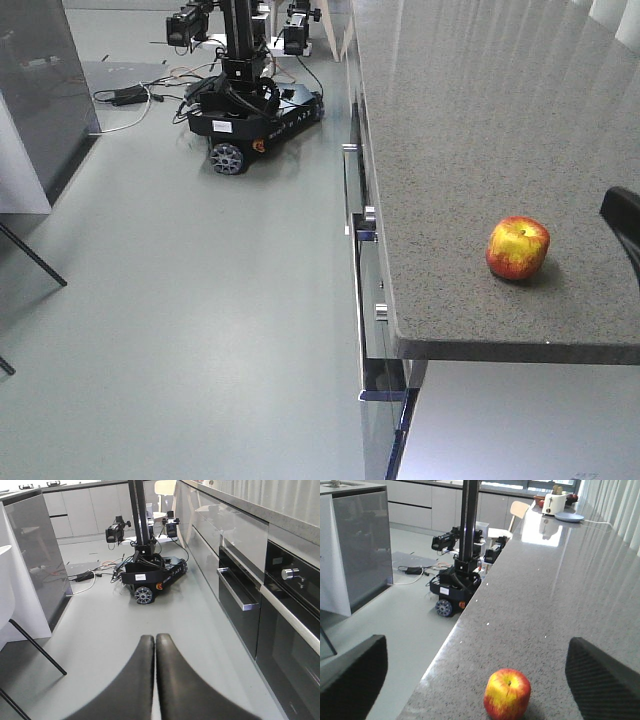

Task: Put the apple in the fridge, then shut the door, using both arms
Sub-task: 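Move the right gripper down over the red-yellow apple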

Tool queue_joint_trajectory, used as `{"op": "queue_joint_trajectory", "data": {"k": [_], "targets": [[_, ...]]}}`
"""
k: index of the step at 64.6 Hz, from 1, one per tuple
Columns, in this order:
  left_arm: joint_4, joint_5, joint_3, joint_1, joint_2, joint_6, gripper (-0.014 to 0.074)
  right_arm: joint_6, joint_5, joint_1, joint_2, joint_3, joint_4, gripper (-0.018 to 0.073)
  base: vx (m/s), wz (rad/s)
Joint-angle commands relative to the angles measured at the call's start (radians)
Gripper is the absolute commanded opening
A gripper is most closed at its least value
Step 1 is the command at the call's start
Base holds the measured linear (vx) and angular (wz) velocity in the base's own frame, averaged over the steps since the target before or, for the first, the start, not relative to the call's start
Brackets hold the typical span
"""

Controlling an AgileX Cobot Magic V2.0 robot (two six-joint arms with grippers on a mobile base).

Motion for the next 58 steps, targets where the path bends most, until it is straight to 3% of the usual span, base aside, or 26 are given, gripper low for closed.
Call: {"op": "queue_joint_trajectory", "data": {"k": [1, 10, 21, 28, 38, 58], "targets": [[0.000, -0.079, 0.029, -0.003, -0.015, -0.001, -0.0006, 0.018, -0.065, -0.003, 0.044, -0.084, -0.001, 0.0694, 0.00, 0.00], [0.000, -0.079, 0.029, -0.003, -0.015, -0.001, -0.0006, 0.183, 0.055, -0.003, 0.179, -0.250, -0.116, 0.0691, 0.00, 0.00], [0.000, -0.079, 0.029, -0.003, -0.015, -0.001, -0.0006, 0.526, 0.166, -0.003, 0.381, -0.444, -0.503, 0.0689, 0.00, 0.00], [0.000, -0.079, 0.029, -0.003, -0.015, -0.001, -0.0006, 0.648, 0.241, -0.002, 0.488, -0.516, -0.670, 0.0687, 0.00, 0.00], [0.000, -0.079, 0.029, -0.003, -0.015, -0.001, -0.0006, 0.670, 0.275, -0.002, 0.593, -0.536, -0.674, 0.0684, 0.00, 0.00], [0.000, -0.079, 0.029, -0.003, -0.015, -0.001, -0.0006, 0.574, 0.211, -0.002, 0.707, -0.536, -0.475, 0.0676, 0.00, 0.00]]}}
